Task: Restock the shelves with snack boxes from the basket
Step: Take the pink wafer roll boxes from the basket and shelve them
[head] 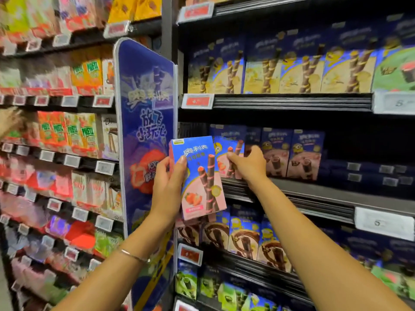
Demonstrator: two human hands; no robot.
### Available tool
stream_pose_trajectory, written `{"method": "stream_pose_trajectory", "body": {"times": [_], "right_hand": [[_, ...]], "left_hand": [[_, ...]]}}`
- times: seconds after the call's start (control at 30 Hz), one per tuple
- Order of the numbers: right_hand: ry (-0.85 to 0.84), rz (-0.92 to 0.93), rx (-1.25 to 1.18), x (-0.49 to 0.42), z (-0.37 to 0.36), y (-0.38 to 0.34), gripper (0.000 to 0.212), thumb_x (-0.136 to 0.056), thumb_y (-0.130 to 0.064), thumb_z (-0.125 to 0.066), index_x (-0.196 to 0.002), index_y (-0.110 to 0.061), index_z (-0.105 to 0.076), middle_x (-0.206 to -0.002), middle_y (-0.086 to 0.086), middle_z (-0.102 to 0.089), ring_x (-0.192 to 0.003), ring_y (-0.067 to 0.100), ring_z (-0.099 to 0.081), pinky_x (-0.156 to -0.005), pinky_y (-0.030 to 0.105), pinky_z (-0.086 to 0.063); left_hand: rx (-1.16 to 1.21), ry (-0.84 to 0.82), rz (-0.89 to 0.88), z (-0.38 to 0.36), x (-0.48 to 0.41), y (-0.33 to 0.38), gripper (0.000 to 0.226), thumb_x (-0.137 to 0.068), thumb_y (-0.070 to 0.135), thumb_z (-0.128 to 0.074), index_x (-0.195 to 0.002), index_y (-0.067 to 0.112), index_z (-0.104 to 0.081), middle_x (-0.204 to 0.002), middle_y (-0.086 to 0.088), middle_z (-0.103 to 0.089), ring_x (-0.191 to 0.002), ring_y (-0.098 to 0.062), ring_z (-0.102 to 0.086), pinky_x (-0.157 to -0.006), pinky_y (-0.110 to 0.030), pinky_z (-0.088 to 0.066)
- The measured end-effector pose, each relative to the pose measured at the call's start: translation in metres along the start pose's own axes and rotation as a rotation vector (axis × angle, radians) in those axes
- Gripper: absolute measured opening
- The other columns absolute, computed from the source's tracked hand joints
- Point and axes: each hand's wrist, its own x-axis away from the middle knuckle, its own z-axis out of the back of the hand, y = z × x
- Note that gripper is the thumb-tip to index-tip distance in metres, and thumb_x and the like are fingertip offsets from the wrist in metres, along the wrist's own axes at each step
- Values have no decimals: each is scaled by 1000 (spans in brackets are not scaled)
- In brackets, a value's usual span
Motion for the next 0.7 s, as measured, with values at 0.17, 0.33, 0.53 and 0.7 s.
{"method": "stream_pose_trajectory", "body": {"times": [0.17,0.33,0.53,0.7], "right_hand": [[-64,17,173,-19,-12,0,44,-80,-35,-81,-101,-9,-53,-119,18,-64,-111,36,-61,-85,40,-49],[-41,65,300,-25,-27,0,44,-81,-47,-78,-84,-16,-48,-105,12,-64,-95,34,-64,-72,40,-52],[-15,123,359,-27,-40,1,45,-91,-39,-72,-70,-22,-36,-71,-6,-45,-61,11,-48,-48,23,-28],[-36,125,452,-33,-43,-1,39,-95,-32,-66,-71,-19,-39,-68,-6,-43,-58,10,-43,-50,25,-30]], "left_hand": [[23,-29,-16,-10,-14,-8,77,-83,64,-67,-129,2,-60,-108,-1,-79,-91,-10,-75,-72,-25,-58],[53,-82,-30,-14,-19,-19,77,-85,61,-68,-132,1,-56,-118,-14,-76,-106,-34,-75,-85,-50,-60],[76,-90,-15,-12,-21,-31,73,-82,67,-72,-133,18,-56,-120,-5,-76,-109,-26,-76,-85,-41,-59],[53,-99,-33,-9,-24,-34,74,-81,68,-69,-134,18,-56,-113,7,-77,-103,-14,-76,-78,-26,-58]]}}
